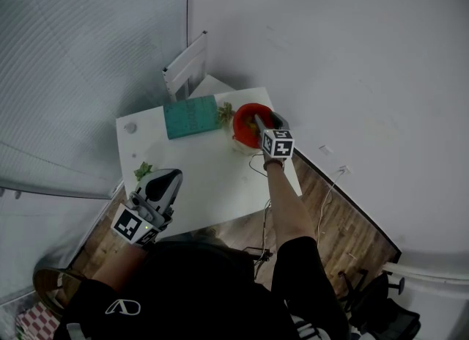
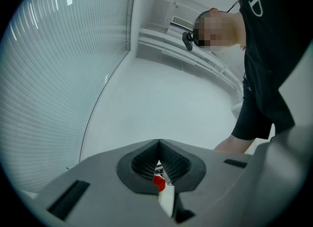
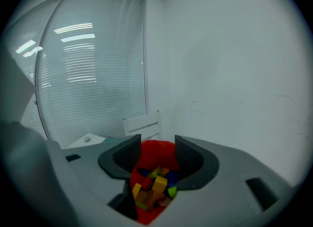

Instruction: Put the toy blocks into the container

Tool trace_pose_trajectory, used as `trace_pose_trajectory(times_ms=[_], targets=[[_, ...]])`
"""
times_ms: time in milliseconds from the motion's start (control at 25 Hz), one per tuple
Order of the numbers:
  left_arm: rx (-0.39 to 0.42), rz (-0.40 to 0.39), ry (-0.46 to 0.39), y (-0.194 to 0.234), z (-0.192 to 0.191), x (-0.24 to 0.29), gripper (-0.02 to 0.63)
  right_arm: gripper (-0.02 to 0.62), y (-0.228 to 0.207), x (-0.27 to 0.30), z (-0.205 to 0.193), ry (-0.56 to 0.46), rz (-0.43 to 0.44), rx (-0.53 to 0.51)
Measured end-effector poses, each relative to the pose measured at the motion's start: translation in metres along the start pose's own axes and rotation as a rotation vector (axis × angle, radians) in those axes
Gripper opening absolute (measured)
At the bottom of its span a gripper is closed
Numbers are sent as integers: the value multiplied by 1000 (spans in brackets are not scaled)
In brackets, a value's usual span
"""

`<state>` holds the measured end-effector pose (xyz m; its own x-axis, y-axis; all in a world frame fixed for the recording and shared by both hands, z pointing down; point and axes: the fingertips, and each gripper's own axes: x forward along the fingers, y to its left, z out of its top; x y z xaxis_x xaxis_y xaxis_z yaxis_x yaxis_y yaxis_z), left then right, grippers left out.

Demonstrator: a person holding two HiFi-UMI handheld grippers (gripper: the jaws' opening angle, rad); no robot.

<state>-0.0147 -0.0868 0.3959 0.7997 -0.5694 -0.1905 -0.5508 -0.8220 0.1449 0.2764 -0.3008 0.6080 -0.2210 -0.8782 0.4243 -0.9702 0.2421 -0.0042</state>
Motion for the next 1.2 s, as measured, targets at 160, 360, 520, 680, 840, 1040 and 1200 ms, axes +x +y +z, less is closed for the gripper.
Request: trace_pose_trajectory(times_ms=[160, 360, 520, 680, 840, 1040, 1200], targets=[[-12, -19, 23, -2, -8, -1, 5, 206, 8, -29, 49, -124, 9, -49], [-5, -30, 16, -5, -5, 1, 5, 187, 39, -91, 112, -297, 69, -71], [-12, -41, 9, -5, -4, 4, 5, 176, 75, -146, 148, -410, 122, -80], [3, -60, 10, -9, -1, 6, 5, 130, 121, -196, 159, -474, 185, -104], [15, -83, 2, -14, 1, 8, 5, 103, 166, -231, 149, -484, 224, -122], [22, -113, 5, -22, 0, 8, 5, 52, 202, -257, 129, -504, 217, -95], [25, -128, 10, -23, -4, 7, 5, 24, 222, -260, 112, -479, 228, -66]])
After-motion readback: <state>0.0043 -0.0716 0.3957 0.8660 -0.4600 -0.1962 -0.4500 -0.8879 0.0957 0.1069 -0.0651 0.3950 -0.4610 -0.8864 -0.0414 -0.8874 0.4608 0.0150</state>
